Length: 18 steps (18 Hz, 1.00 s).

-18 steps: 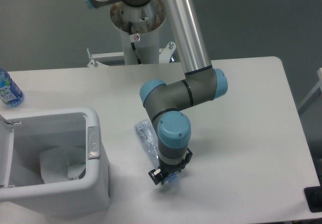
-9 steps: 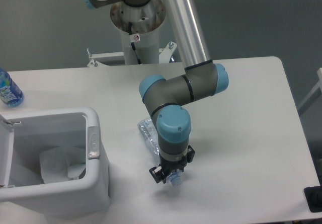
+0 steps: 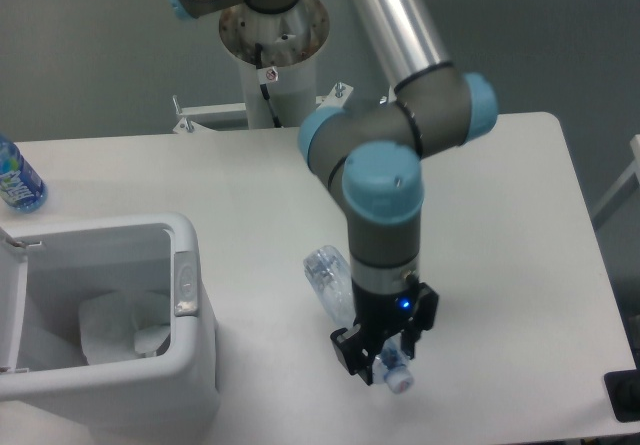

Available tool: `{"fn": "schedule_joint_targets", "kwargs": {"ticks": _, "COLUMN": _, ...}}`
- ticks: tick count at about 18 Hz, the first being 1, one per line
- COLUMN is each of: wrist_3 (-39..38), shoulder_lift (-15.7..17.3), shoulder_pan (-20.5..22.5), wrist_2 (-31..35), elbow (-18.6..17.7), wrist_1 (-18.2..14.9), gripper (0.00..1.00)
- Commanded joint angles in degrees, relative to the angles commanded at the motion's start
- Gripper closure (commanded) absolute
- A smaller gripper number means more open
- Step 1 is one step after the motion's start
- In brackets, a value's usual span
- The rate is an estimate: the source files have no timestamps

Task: Place the trash in the trash can
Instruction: 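Lift the bottle upright and carry it toward the bin, then lower the bottle into the bin and release it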

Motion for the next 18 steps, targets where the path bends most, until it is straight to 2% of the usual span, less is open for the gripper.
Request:
{"fn": "schedule_joint_targets", "kwargs": {"ticks": 3, "wrist_3": 0.09, "shoulder_lift": 3.25, "shoulder_pan": -0.96, "wrist_2": -1.86, "elbow": 1.15, "wrist_1": 3.87, "gripper": 0.38}}
{"fn": "schedule_joint_targets", "kwargs": {"ticks": 8, "wrist_3": 0.79, "shoulder_lift": 6.51, "shoulder_pan": -5.97, "wrist_2": -2.04, "elbow": 3.26, "wrist_1": 4.5, "gripper": 0.38}}
{"fn": "schedule_joint_targets", "kwargs": {"ticks": 12, "wrist_3": 3.07, "shoulder_lift": 6.78, "shoulder_pan": -11.67, "wrist_2": -1.77, "elbow": 2.56, "wrist_1": 4.59, "gripper": 0.38}}
{"fn": "schedule_joint_targets", "kwargs": {"ticks": 18, "wrist_3": 3.96, "shoulder_lift": 6.78, "shoulder_pan": -16.25, "wrist_2": -1.86, "elbow": 3.09, "wrist_1": 4.67, "gripper": 0.38}}
